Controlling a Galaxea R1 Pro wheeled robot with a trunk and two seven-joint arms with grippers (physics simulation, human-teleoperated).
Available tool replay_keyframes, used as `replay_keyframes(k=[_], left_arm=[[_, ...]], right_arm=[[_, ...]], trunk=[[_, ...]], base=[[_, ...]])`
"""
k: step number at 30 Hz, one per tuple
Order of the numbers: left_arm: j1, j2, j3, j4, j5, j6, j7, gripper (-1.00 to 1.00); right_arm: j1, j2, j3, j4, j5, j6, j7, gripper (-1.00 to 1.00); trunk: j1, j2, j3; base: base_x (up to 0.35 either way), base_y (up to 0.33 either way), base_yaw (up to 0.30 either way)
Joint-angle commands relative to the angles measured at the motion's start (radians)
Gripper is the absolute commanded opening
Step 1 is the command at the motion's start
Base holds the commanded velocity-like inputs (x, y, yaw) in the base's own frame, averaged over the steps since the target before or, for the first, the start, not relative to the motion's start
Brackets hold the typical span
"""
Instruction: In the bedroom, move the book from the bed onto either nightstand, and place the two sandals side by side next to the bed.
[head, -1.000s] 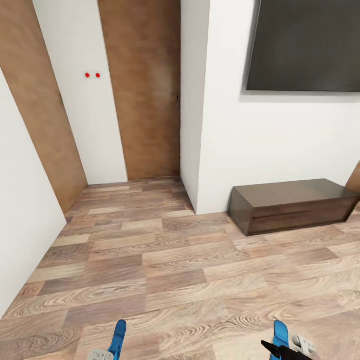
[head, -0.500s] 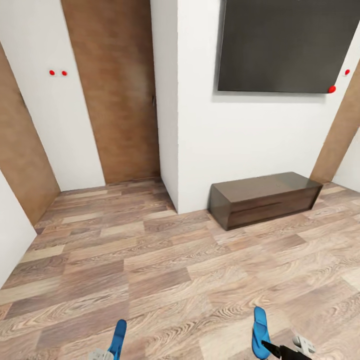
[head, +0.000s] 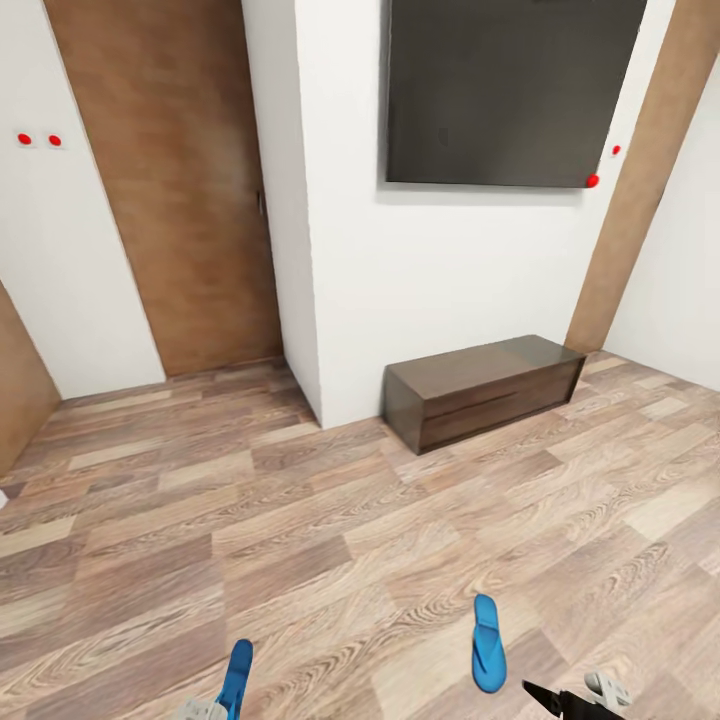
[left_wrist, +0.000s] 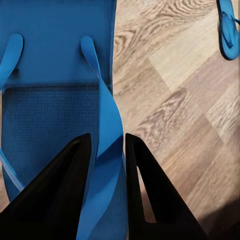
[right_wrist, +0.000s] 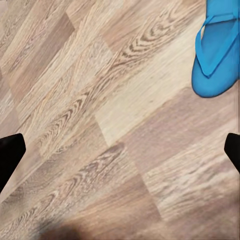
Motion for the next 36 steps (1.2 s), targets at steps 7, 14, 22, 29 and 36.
replay_keyframes(k=[7, 14, 22, 29, 36], left_arm=[[-0.001, -0.001, 0.009, 0.0, -0.009, -0.006, -0.004, -1.0], [-0.001, -0.001, 0.009, 0.0, -0.009, -0.006, -0.004, -1.0], [-0.001, -0.001, 0.009, 0.0, -0.009, -0.006, -0.004, -1.0], [-0.001, -0.001, 0.009, 0.0, -0.009, -0.005, -0.004, -1.0], [-0.001, -0.001, 0.009, 0.0, -0.009, -0.005, -0.004, -1.0]], right_arm=[[0.0, 0.0, -0.005, 0.0, -0.004, 0.01, 0.004, 1.0], [0.0, 0.0, -0.005, 0.0, -0.004, 0.01, 0.004, 1.0], [0.0, 0.0, -0.005, 0.0, -0.004, 0.01, 0.004, 1.0], [0.0, 0.0, -0.005, 0.0, -0.004, 0.01, 0.004, 1.0], [0.0, 0.0, -0.005, 0.0, -0.004, 0.01, 0.004, 1.0]], trunk=[[0.0, 0.0, -0.001], [0.0, 0.0, -0.001], [0.0, 0.0, -0.001], [0.0, 0.0, -0.001], [0.0, 0.0, -0.001]], base=[[0.118, 0.04, -0.027], [0.112, 0.037, -0.001], [0.104, 0.08, 0.0], [0.074, 0.061, 0.0], [0.003, 0.003, 0.0]])
